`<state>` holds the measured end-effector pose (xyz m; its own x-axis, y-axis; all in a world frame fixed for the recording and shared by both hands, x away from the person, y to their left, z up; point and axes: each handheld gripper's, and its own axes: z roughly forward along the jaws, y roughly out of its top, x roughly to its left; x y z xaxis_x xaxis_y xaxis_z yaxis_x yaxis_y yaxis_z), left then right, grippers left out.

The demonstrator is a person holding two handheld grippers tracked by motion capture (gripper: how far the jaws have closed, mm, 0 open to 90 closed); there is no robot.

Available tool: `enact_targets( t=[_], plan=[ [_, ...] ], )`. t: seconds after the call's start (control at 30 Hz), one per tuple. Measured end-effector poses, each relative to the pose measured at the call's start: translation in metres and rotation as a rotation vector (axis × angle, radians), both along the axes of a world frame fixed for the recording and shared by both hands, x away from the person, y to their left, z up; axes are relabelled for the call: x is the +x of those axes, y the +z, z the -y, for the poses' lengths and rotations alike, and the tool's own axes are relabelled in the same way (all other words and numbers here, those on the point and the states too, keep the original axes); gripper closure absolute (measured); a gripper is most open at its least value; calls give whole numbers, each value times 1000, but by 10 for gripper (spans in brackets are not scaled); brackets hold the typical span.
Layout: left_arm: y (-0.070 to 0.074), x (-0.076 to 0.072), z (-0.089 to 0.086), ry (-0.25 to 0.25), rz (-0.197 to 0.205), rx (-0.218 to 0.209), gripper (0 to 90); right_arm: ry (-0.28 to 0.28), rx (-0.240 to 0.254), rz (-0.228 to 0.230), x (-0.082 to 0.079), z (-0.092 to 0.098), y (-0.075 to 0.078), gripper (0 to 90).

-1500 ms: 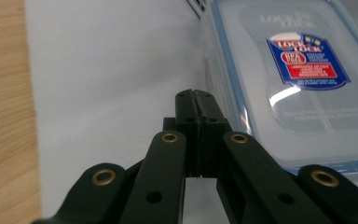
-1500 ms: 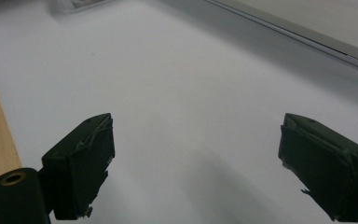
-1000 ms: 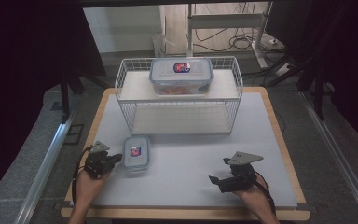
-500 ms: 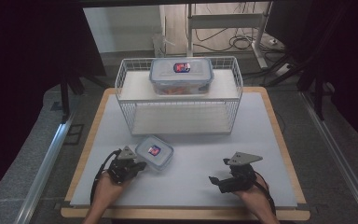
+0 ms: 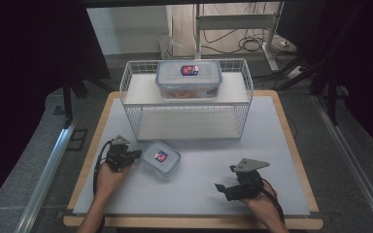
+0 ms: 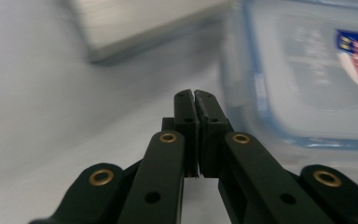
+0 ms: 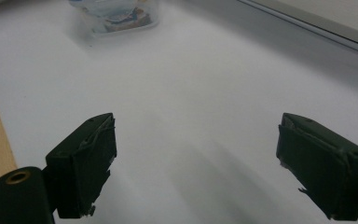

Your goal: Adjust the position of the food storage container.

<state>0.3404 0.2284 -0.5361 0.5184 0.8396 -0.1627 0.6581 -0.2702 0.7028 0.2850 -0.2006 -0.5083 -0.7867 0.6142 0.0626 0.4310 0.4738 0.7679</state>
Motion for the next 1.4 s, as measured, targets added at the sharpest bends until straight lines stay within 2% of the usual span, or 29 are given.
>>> enact_targets(
  t=[0.07,0.13,0.27,0.3,0.47,0.5,0.53,0.63,0.73,0.87,0.9,0.93,0.97,1.1,1.23,1.4],
  plan=[
    [1,-2,6,-15,1,35,893,-11,2,1,0,1,0,123],
    [2,-4,9,-23,-2,27,893,-25,10,5,0,3,1,123],
    [2,-7,17,-47,-8,42,892,-40,20,4,1,5,1,101],
    [2,-10,23,-73,-12,49,893,-44,20,2,1,6,0,91],
    [3,-18,40,-117,-12,63,893,-55,11,-12,5,8,-3,55],
    [5,-21,49,-142,-11,63,893,-59,12,-15,5,9,-4,49],
    [5,-21,49,-142,-11,63,893,-59,12,-15,5,9,-4,49],
    [6,-28,63,-179,-8,69,893,-73,10,-15,7,11,-3,63],
    [7,-32,72,-205,-10,64,893,-76,16,-23,7,13,0,213],
    [7,-35,82,-232,-15,47,893,-46,12,-67,7,12,7,609],
    [7,-35,82,-232,-15,47,893,-46,12,-67,7,12,7,609],
    [8,-36,86,-239,-15,47,893,-36,-7,-73,9,10,9,735],
    [8,-38,90,-256,-18,42,893,-38,-17,-76,10,8,9,777],
    [9,-41,100,-277,-18,36,892,-41,-28,-95,17,-1,5,850],
    [9,-45,107,-291,-17,27,892,-46,-45,-99,23,-10,0,852],
    [10,-48,110,-296,-19,30,892,-44,-57,-108,23,-13,-4,858]
  ],
)
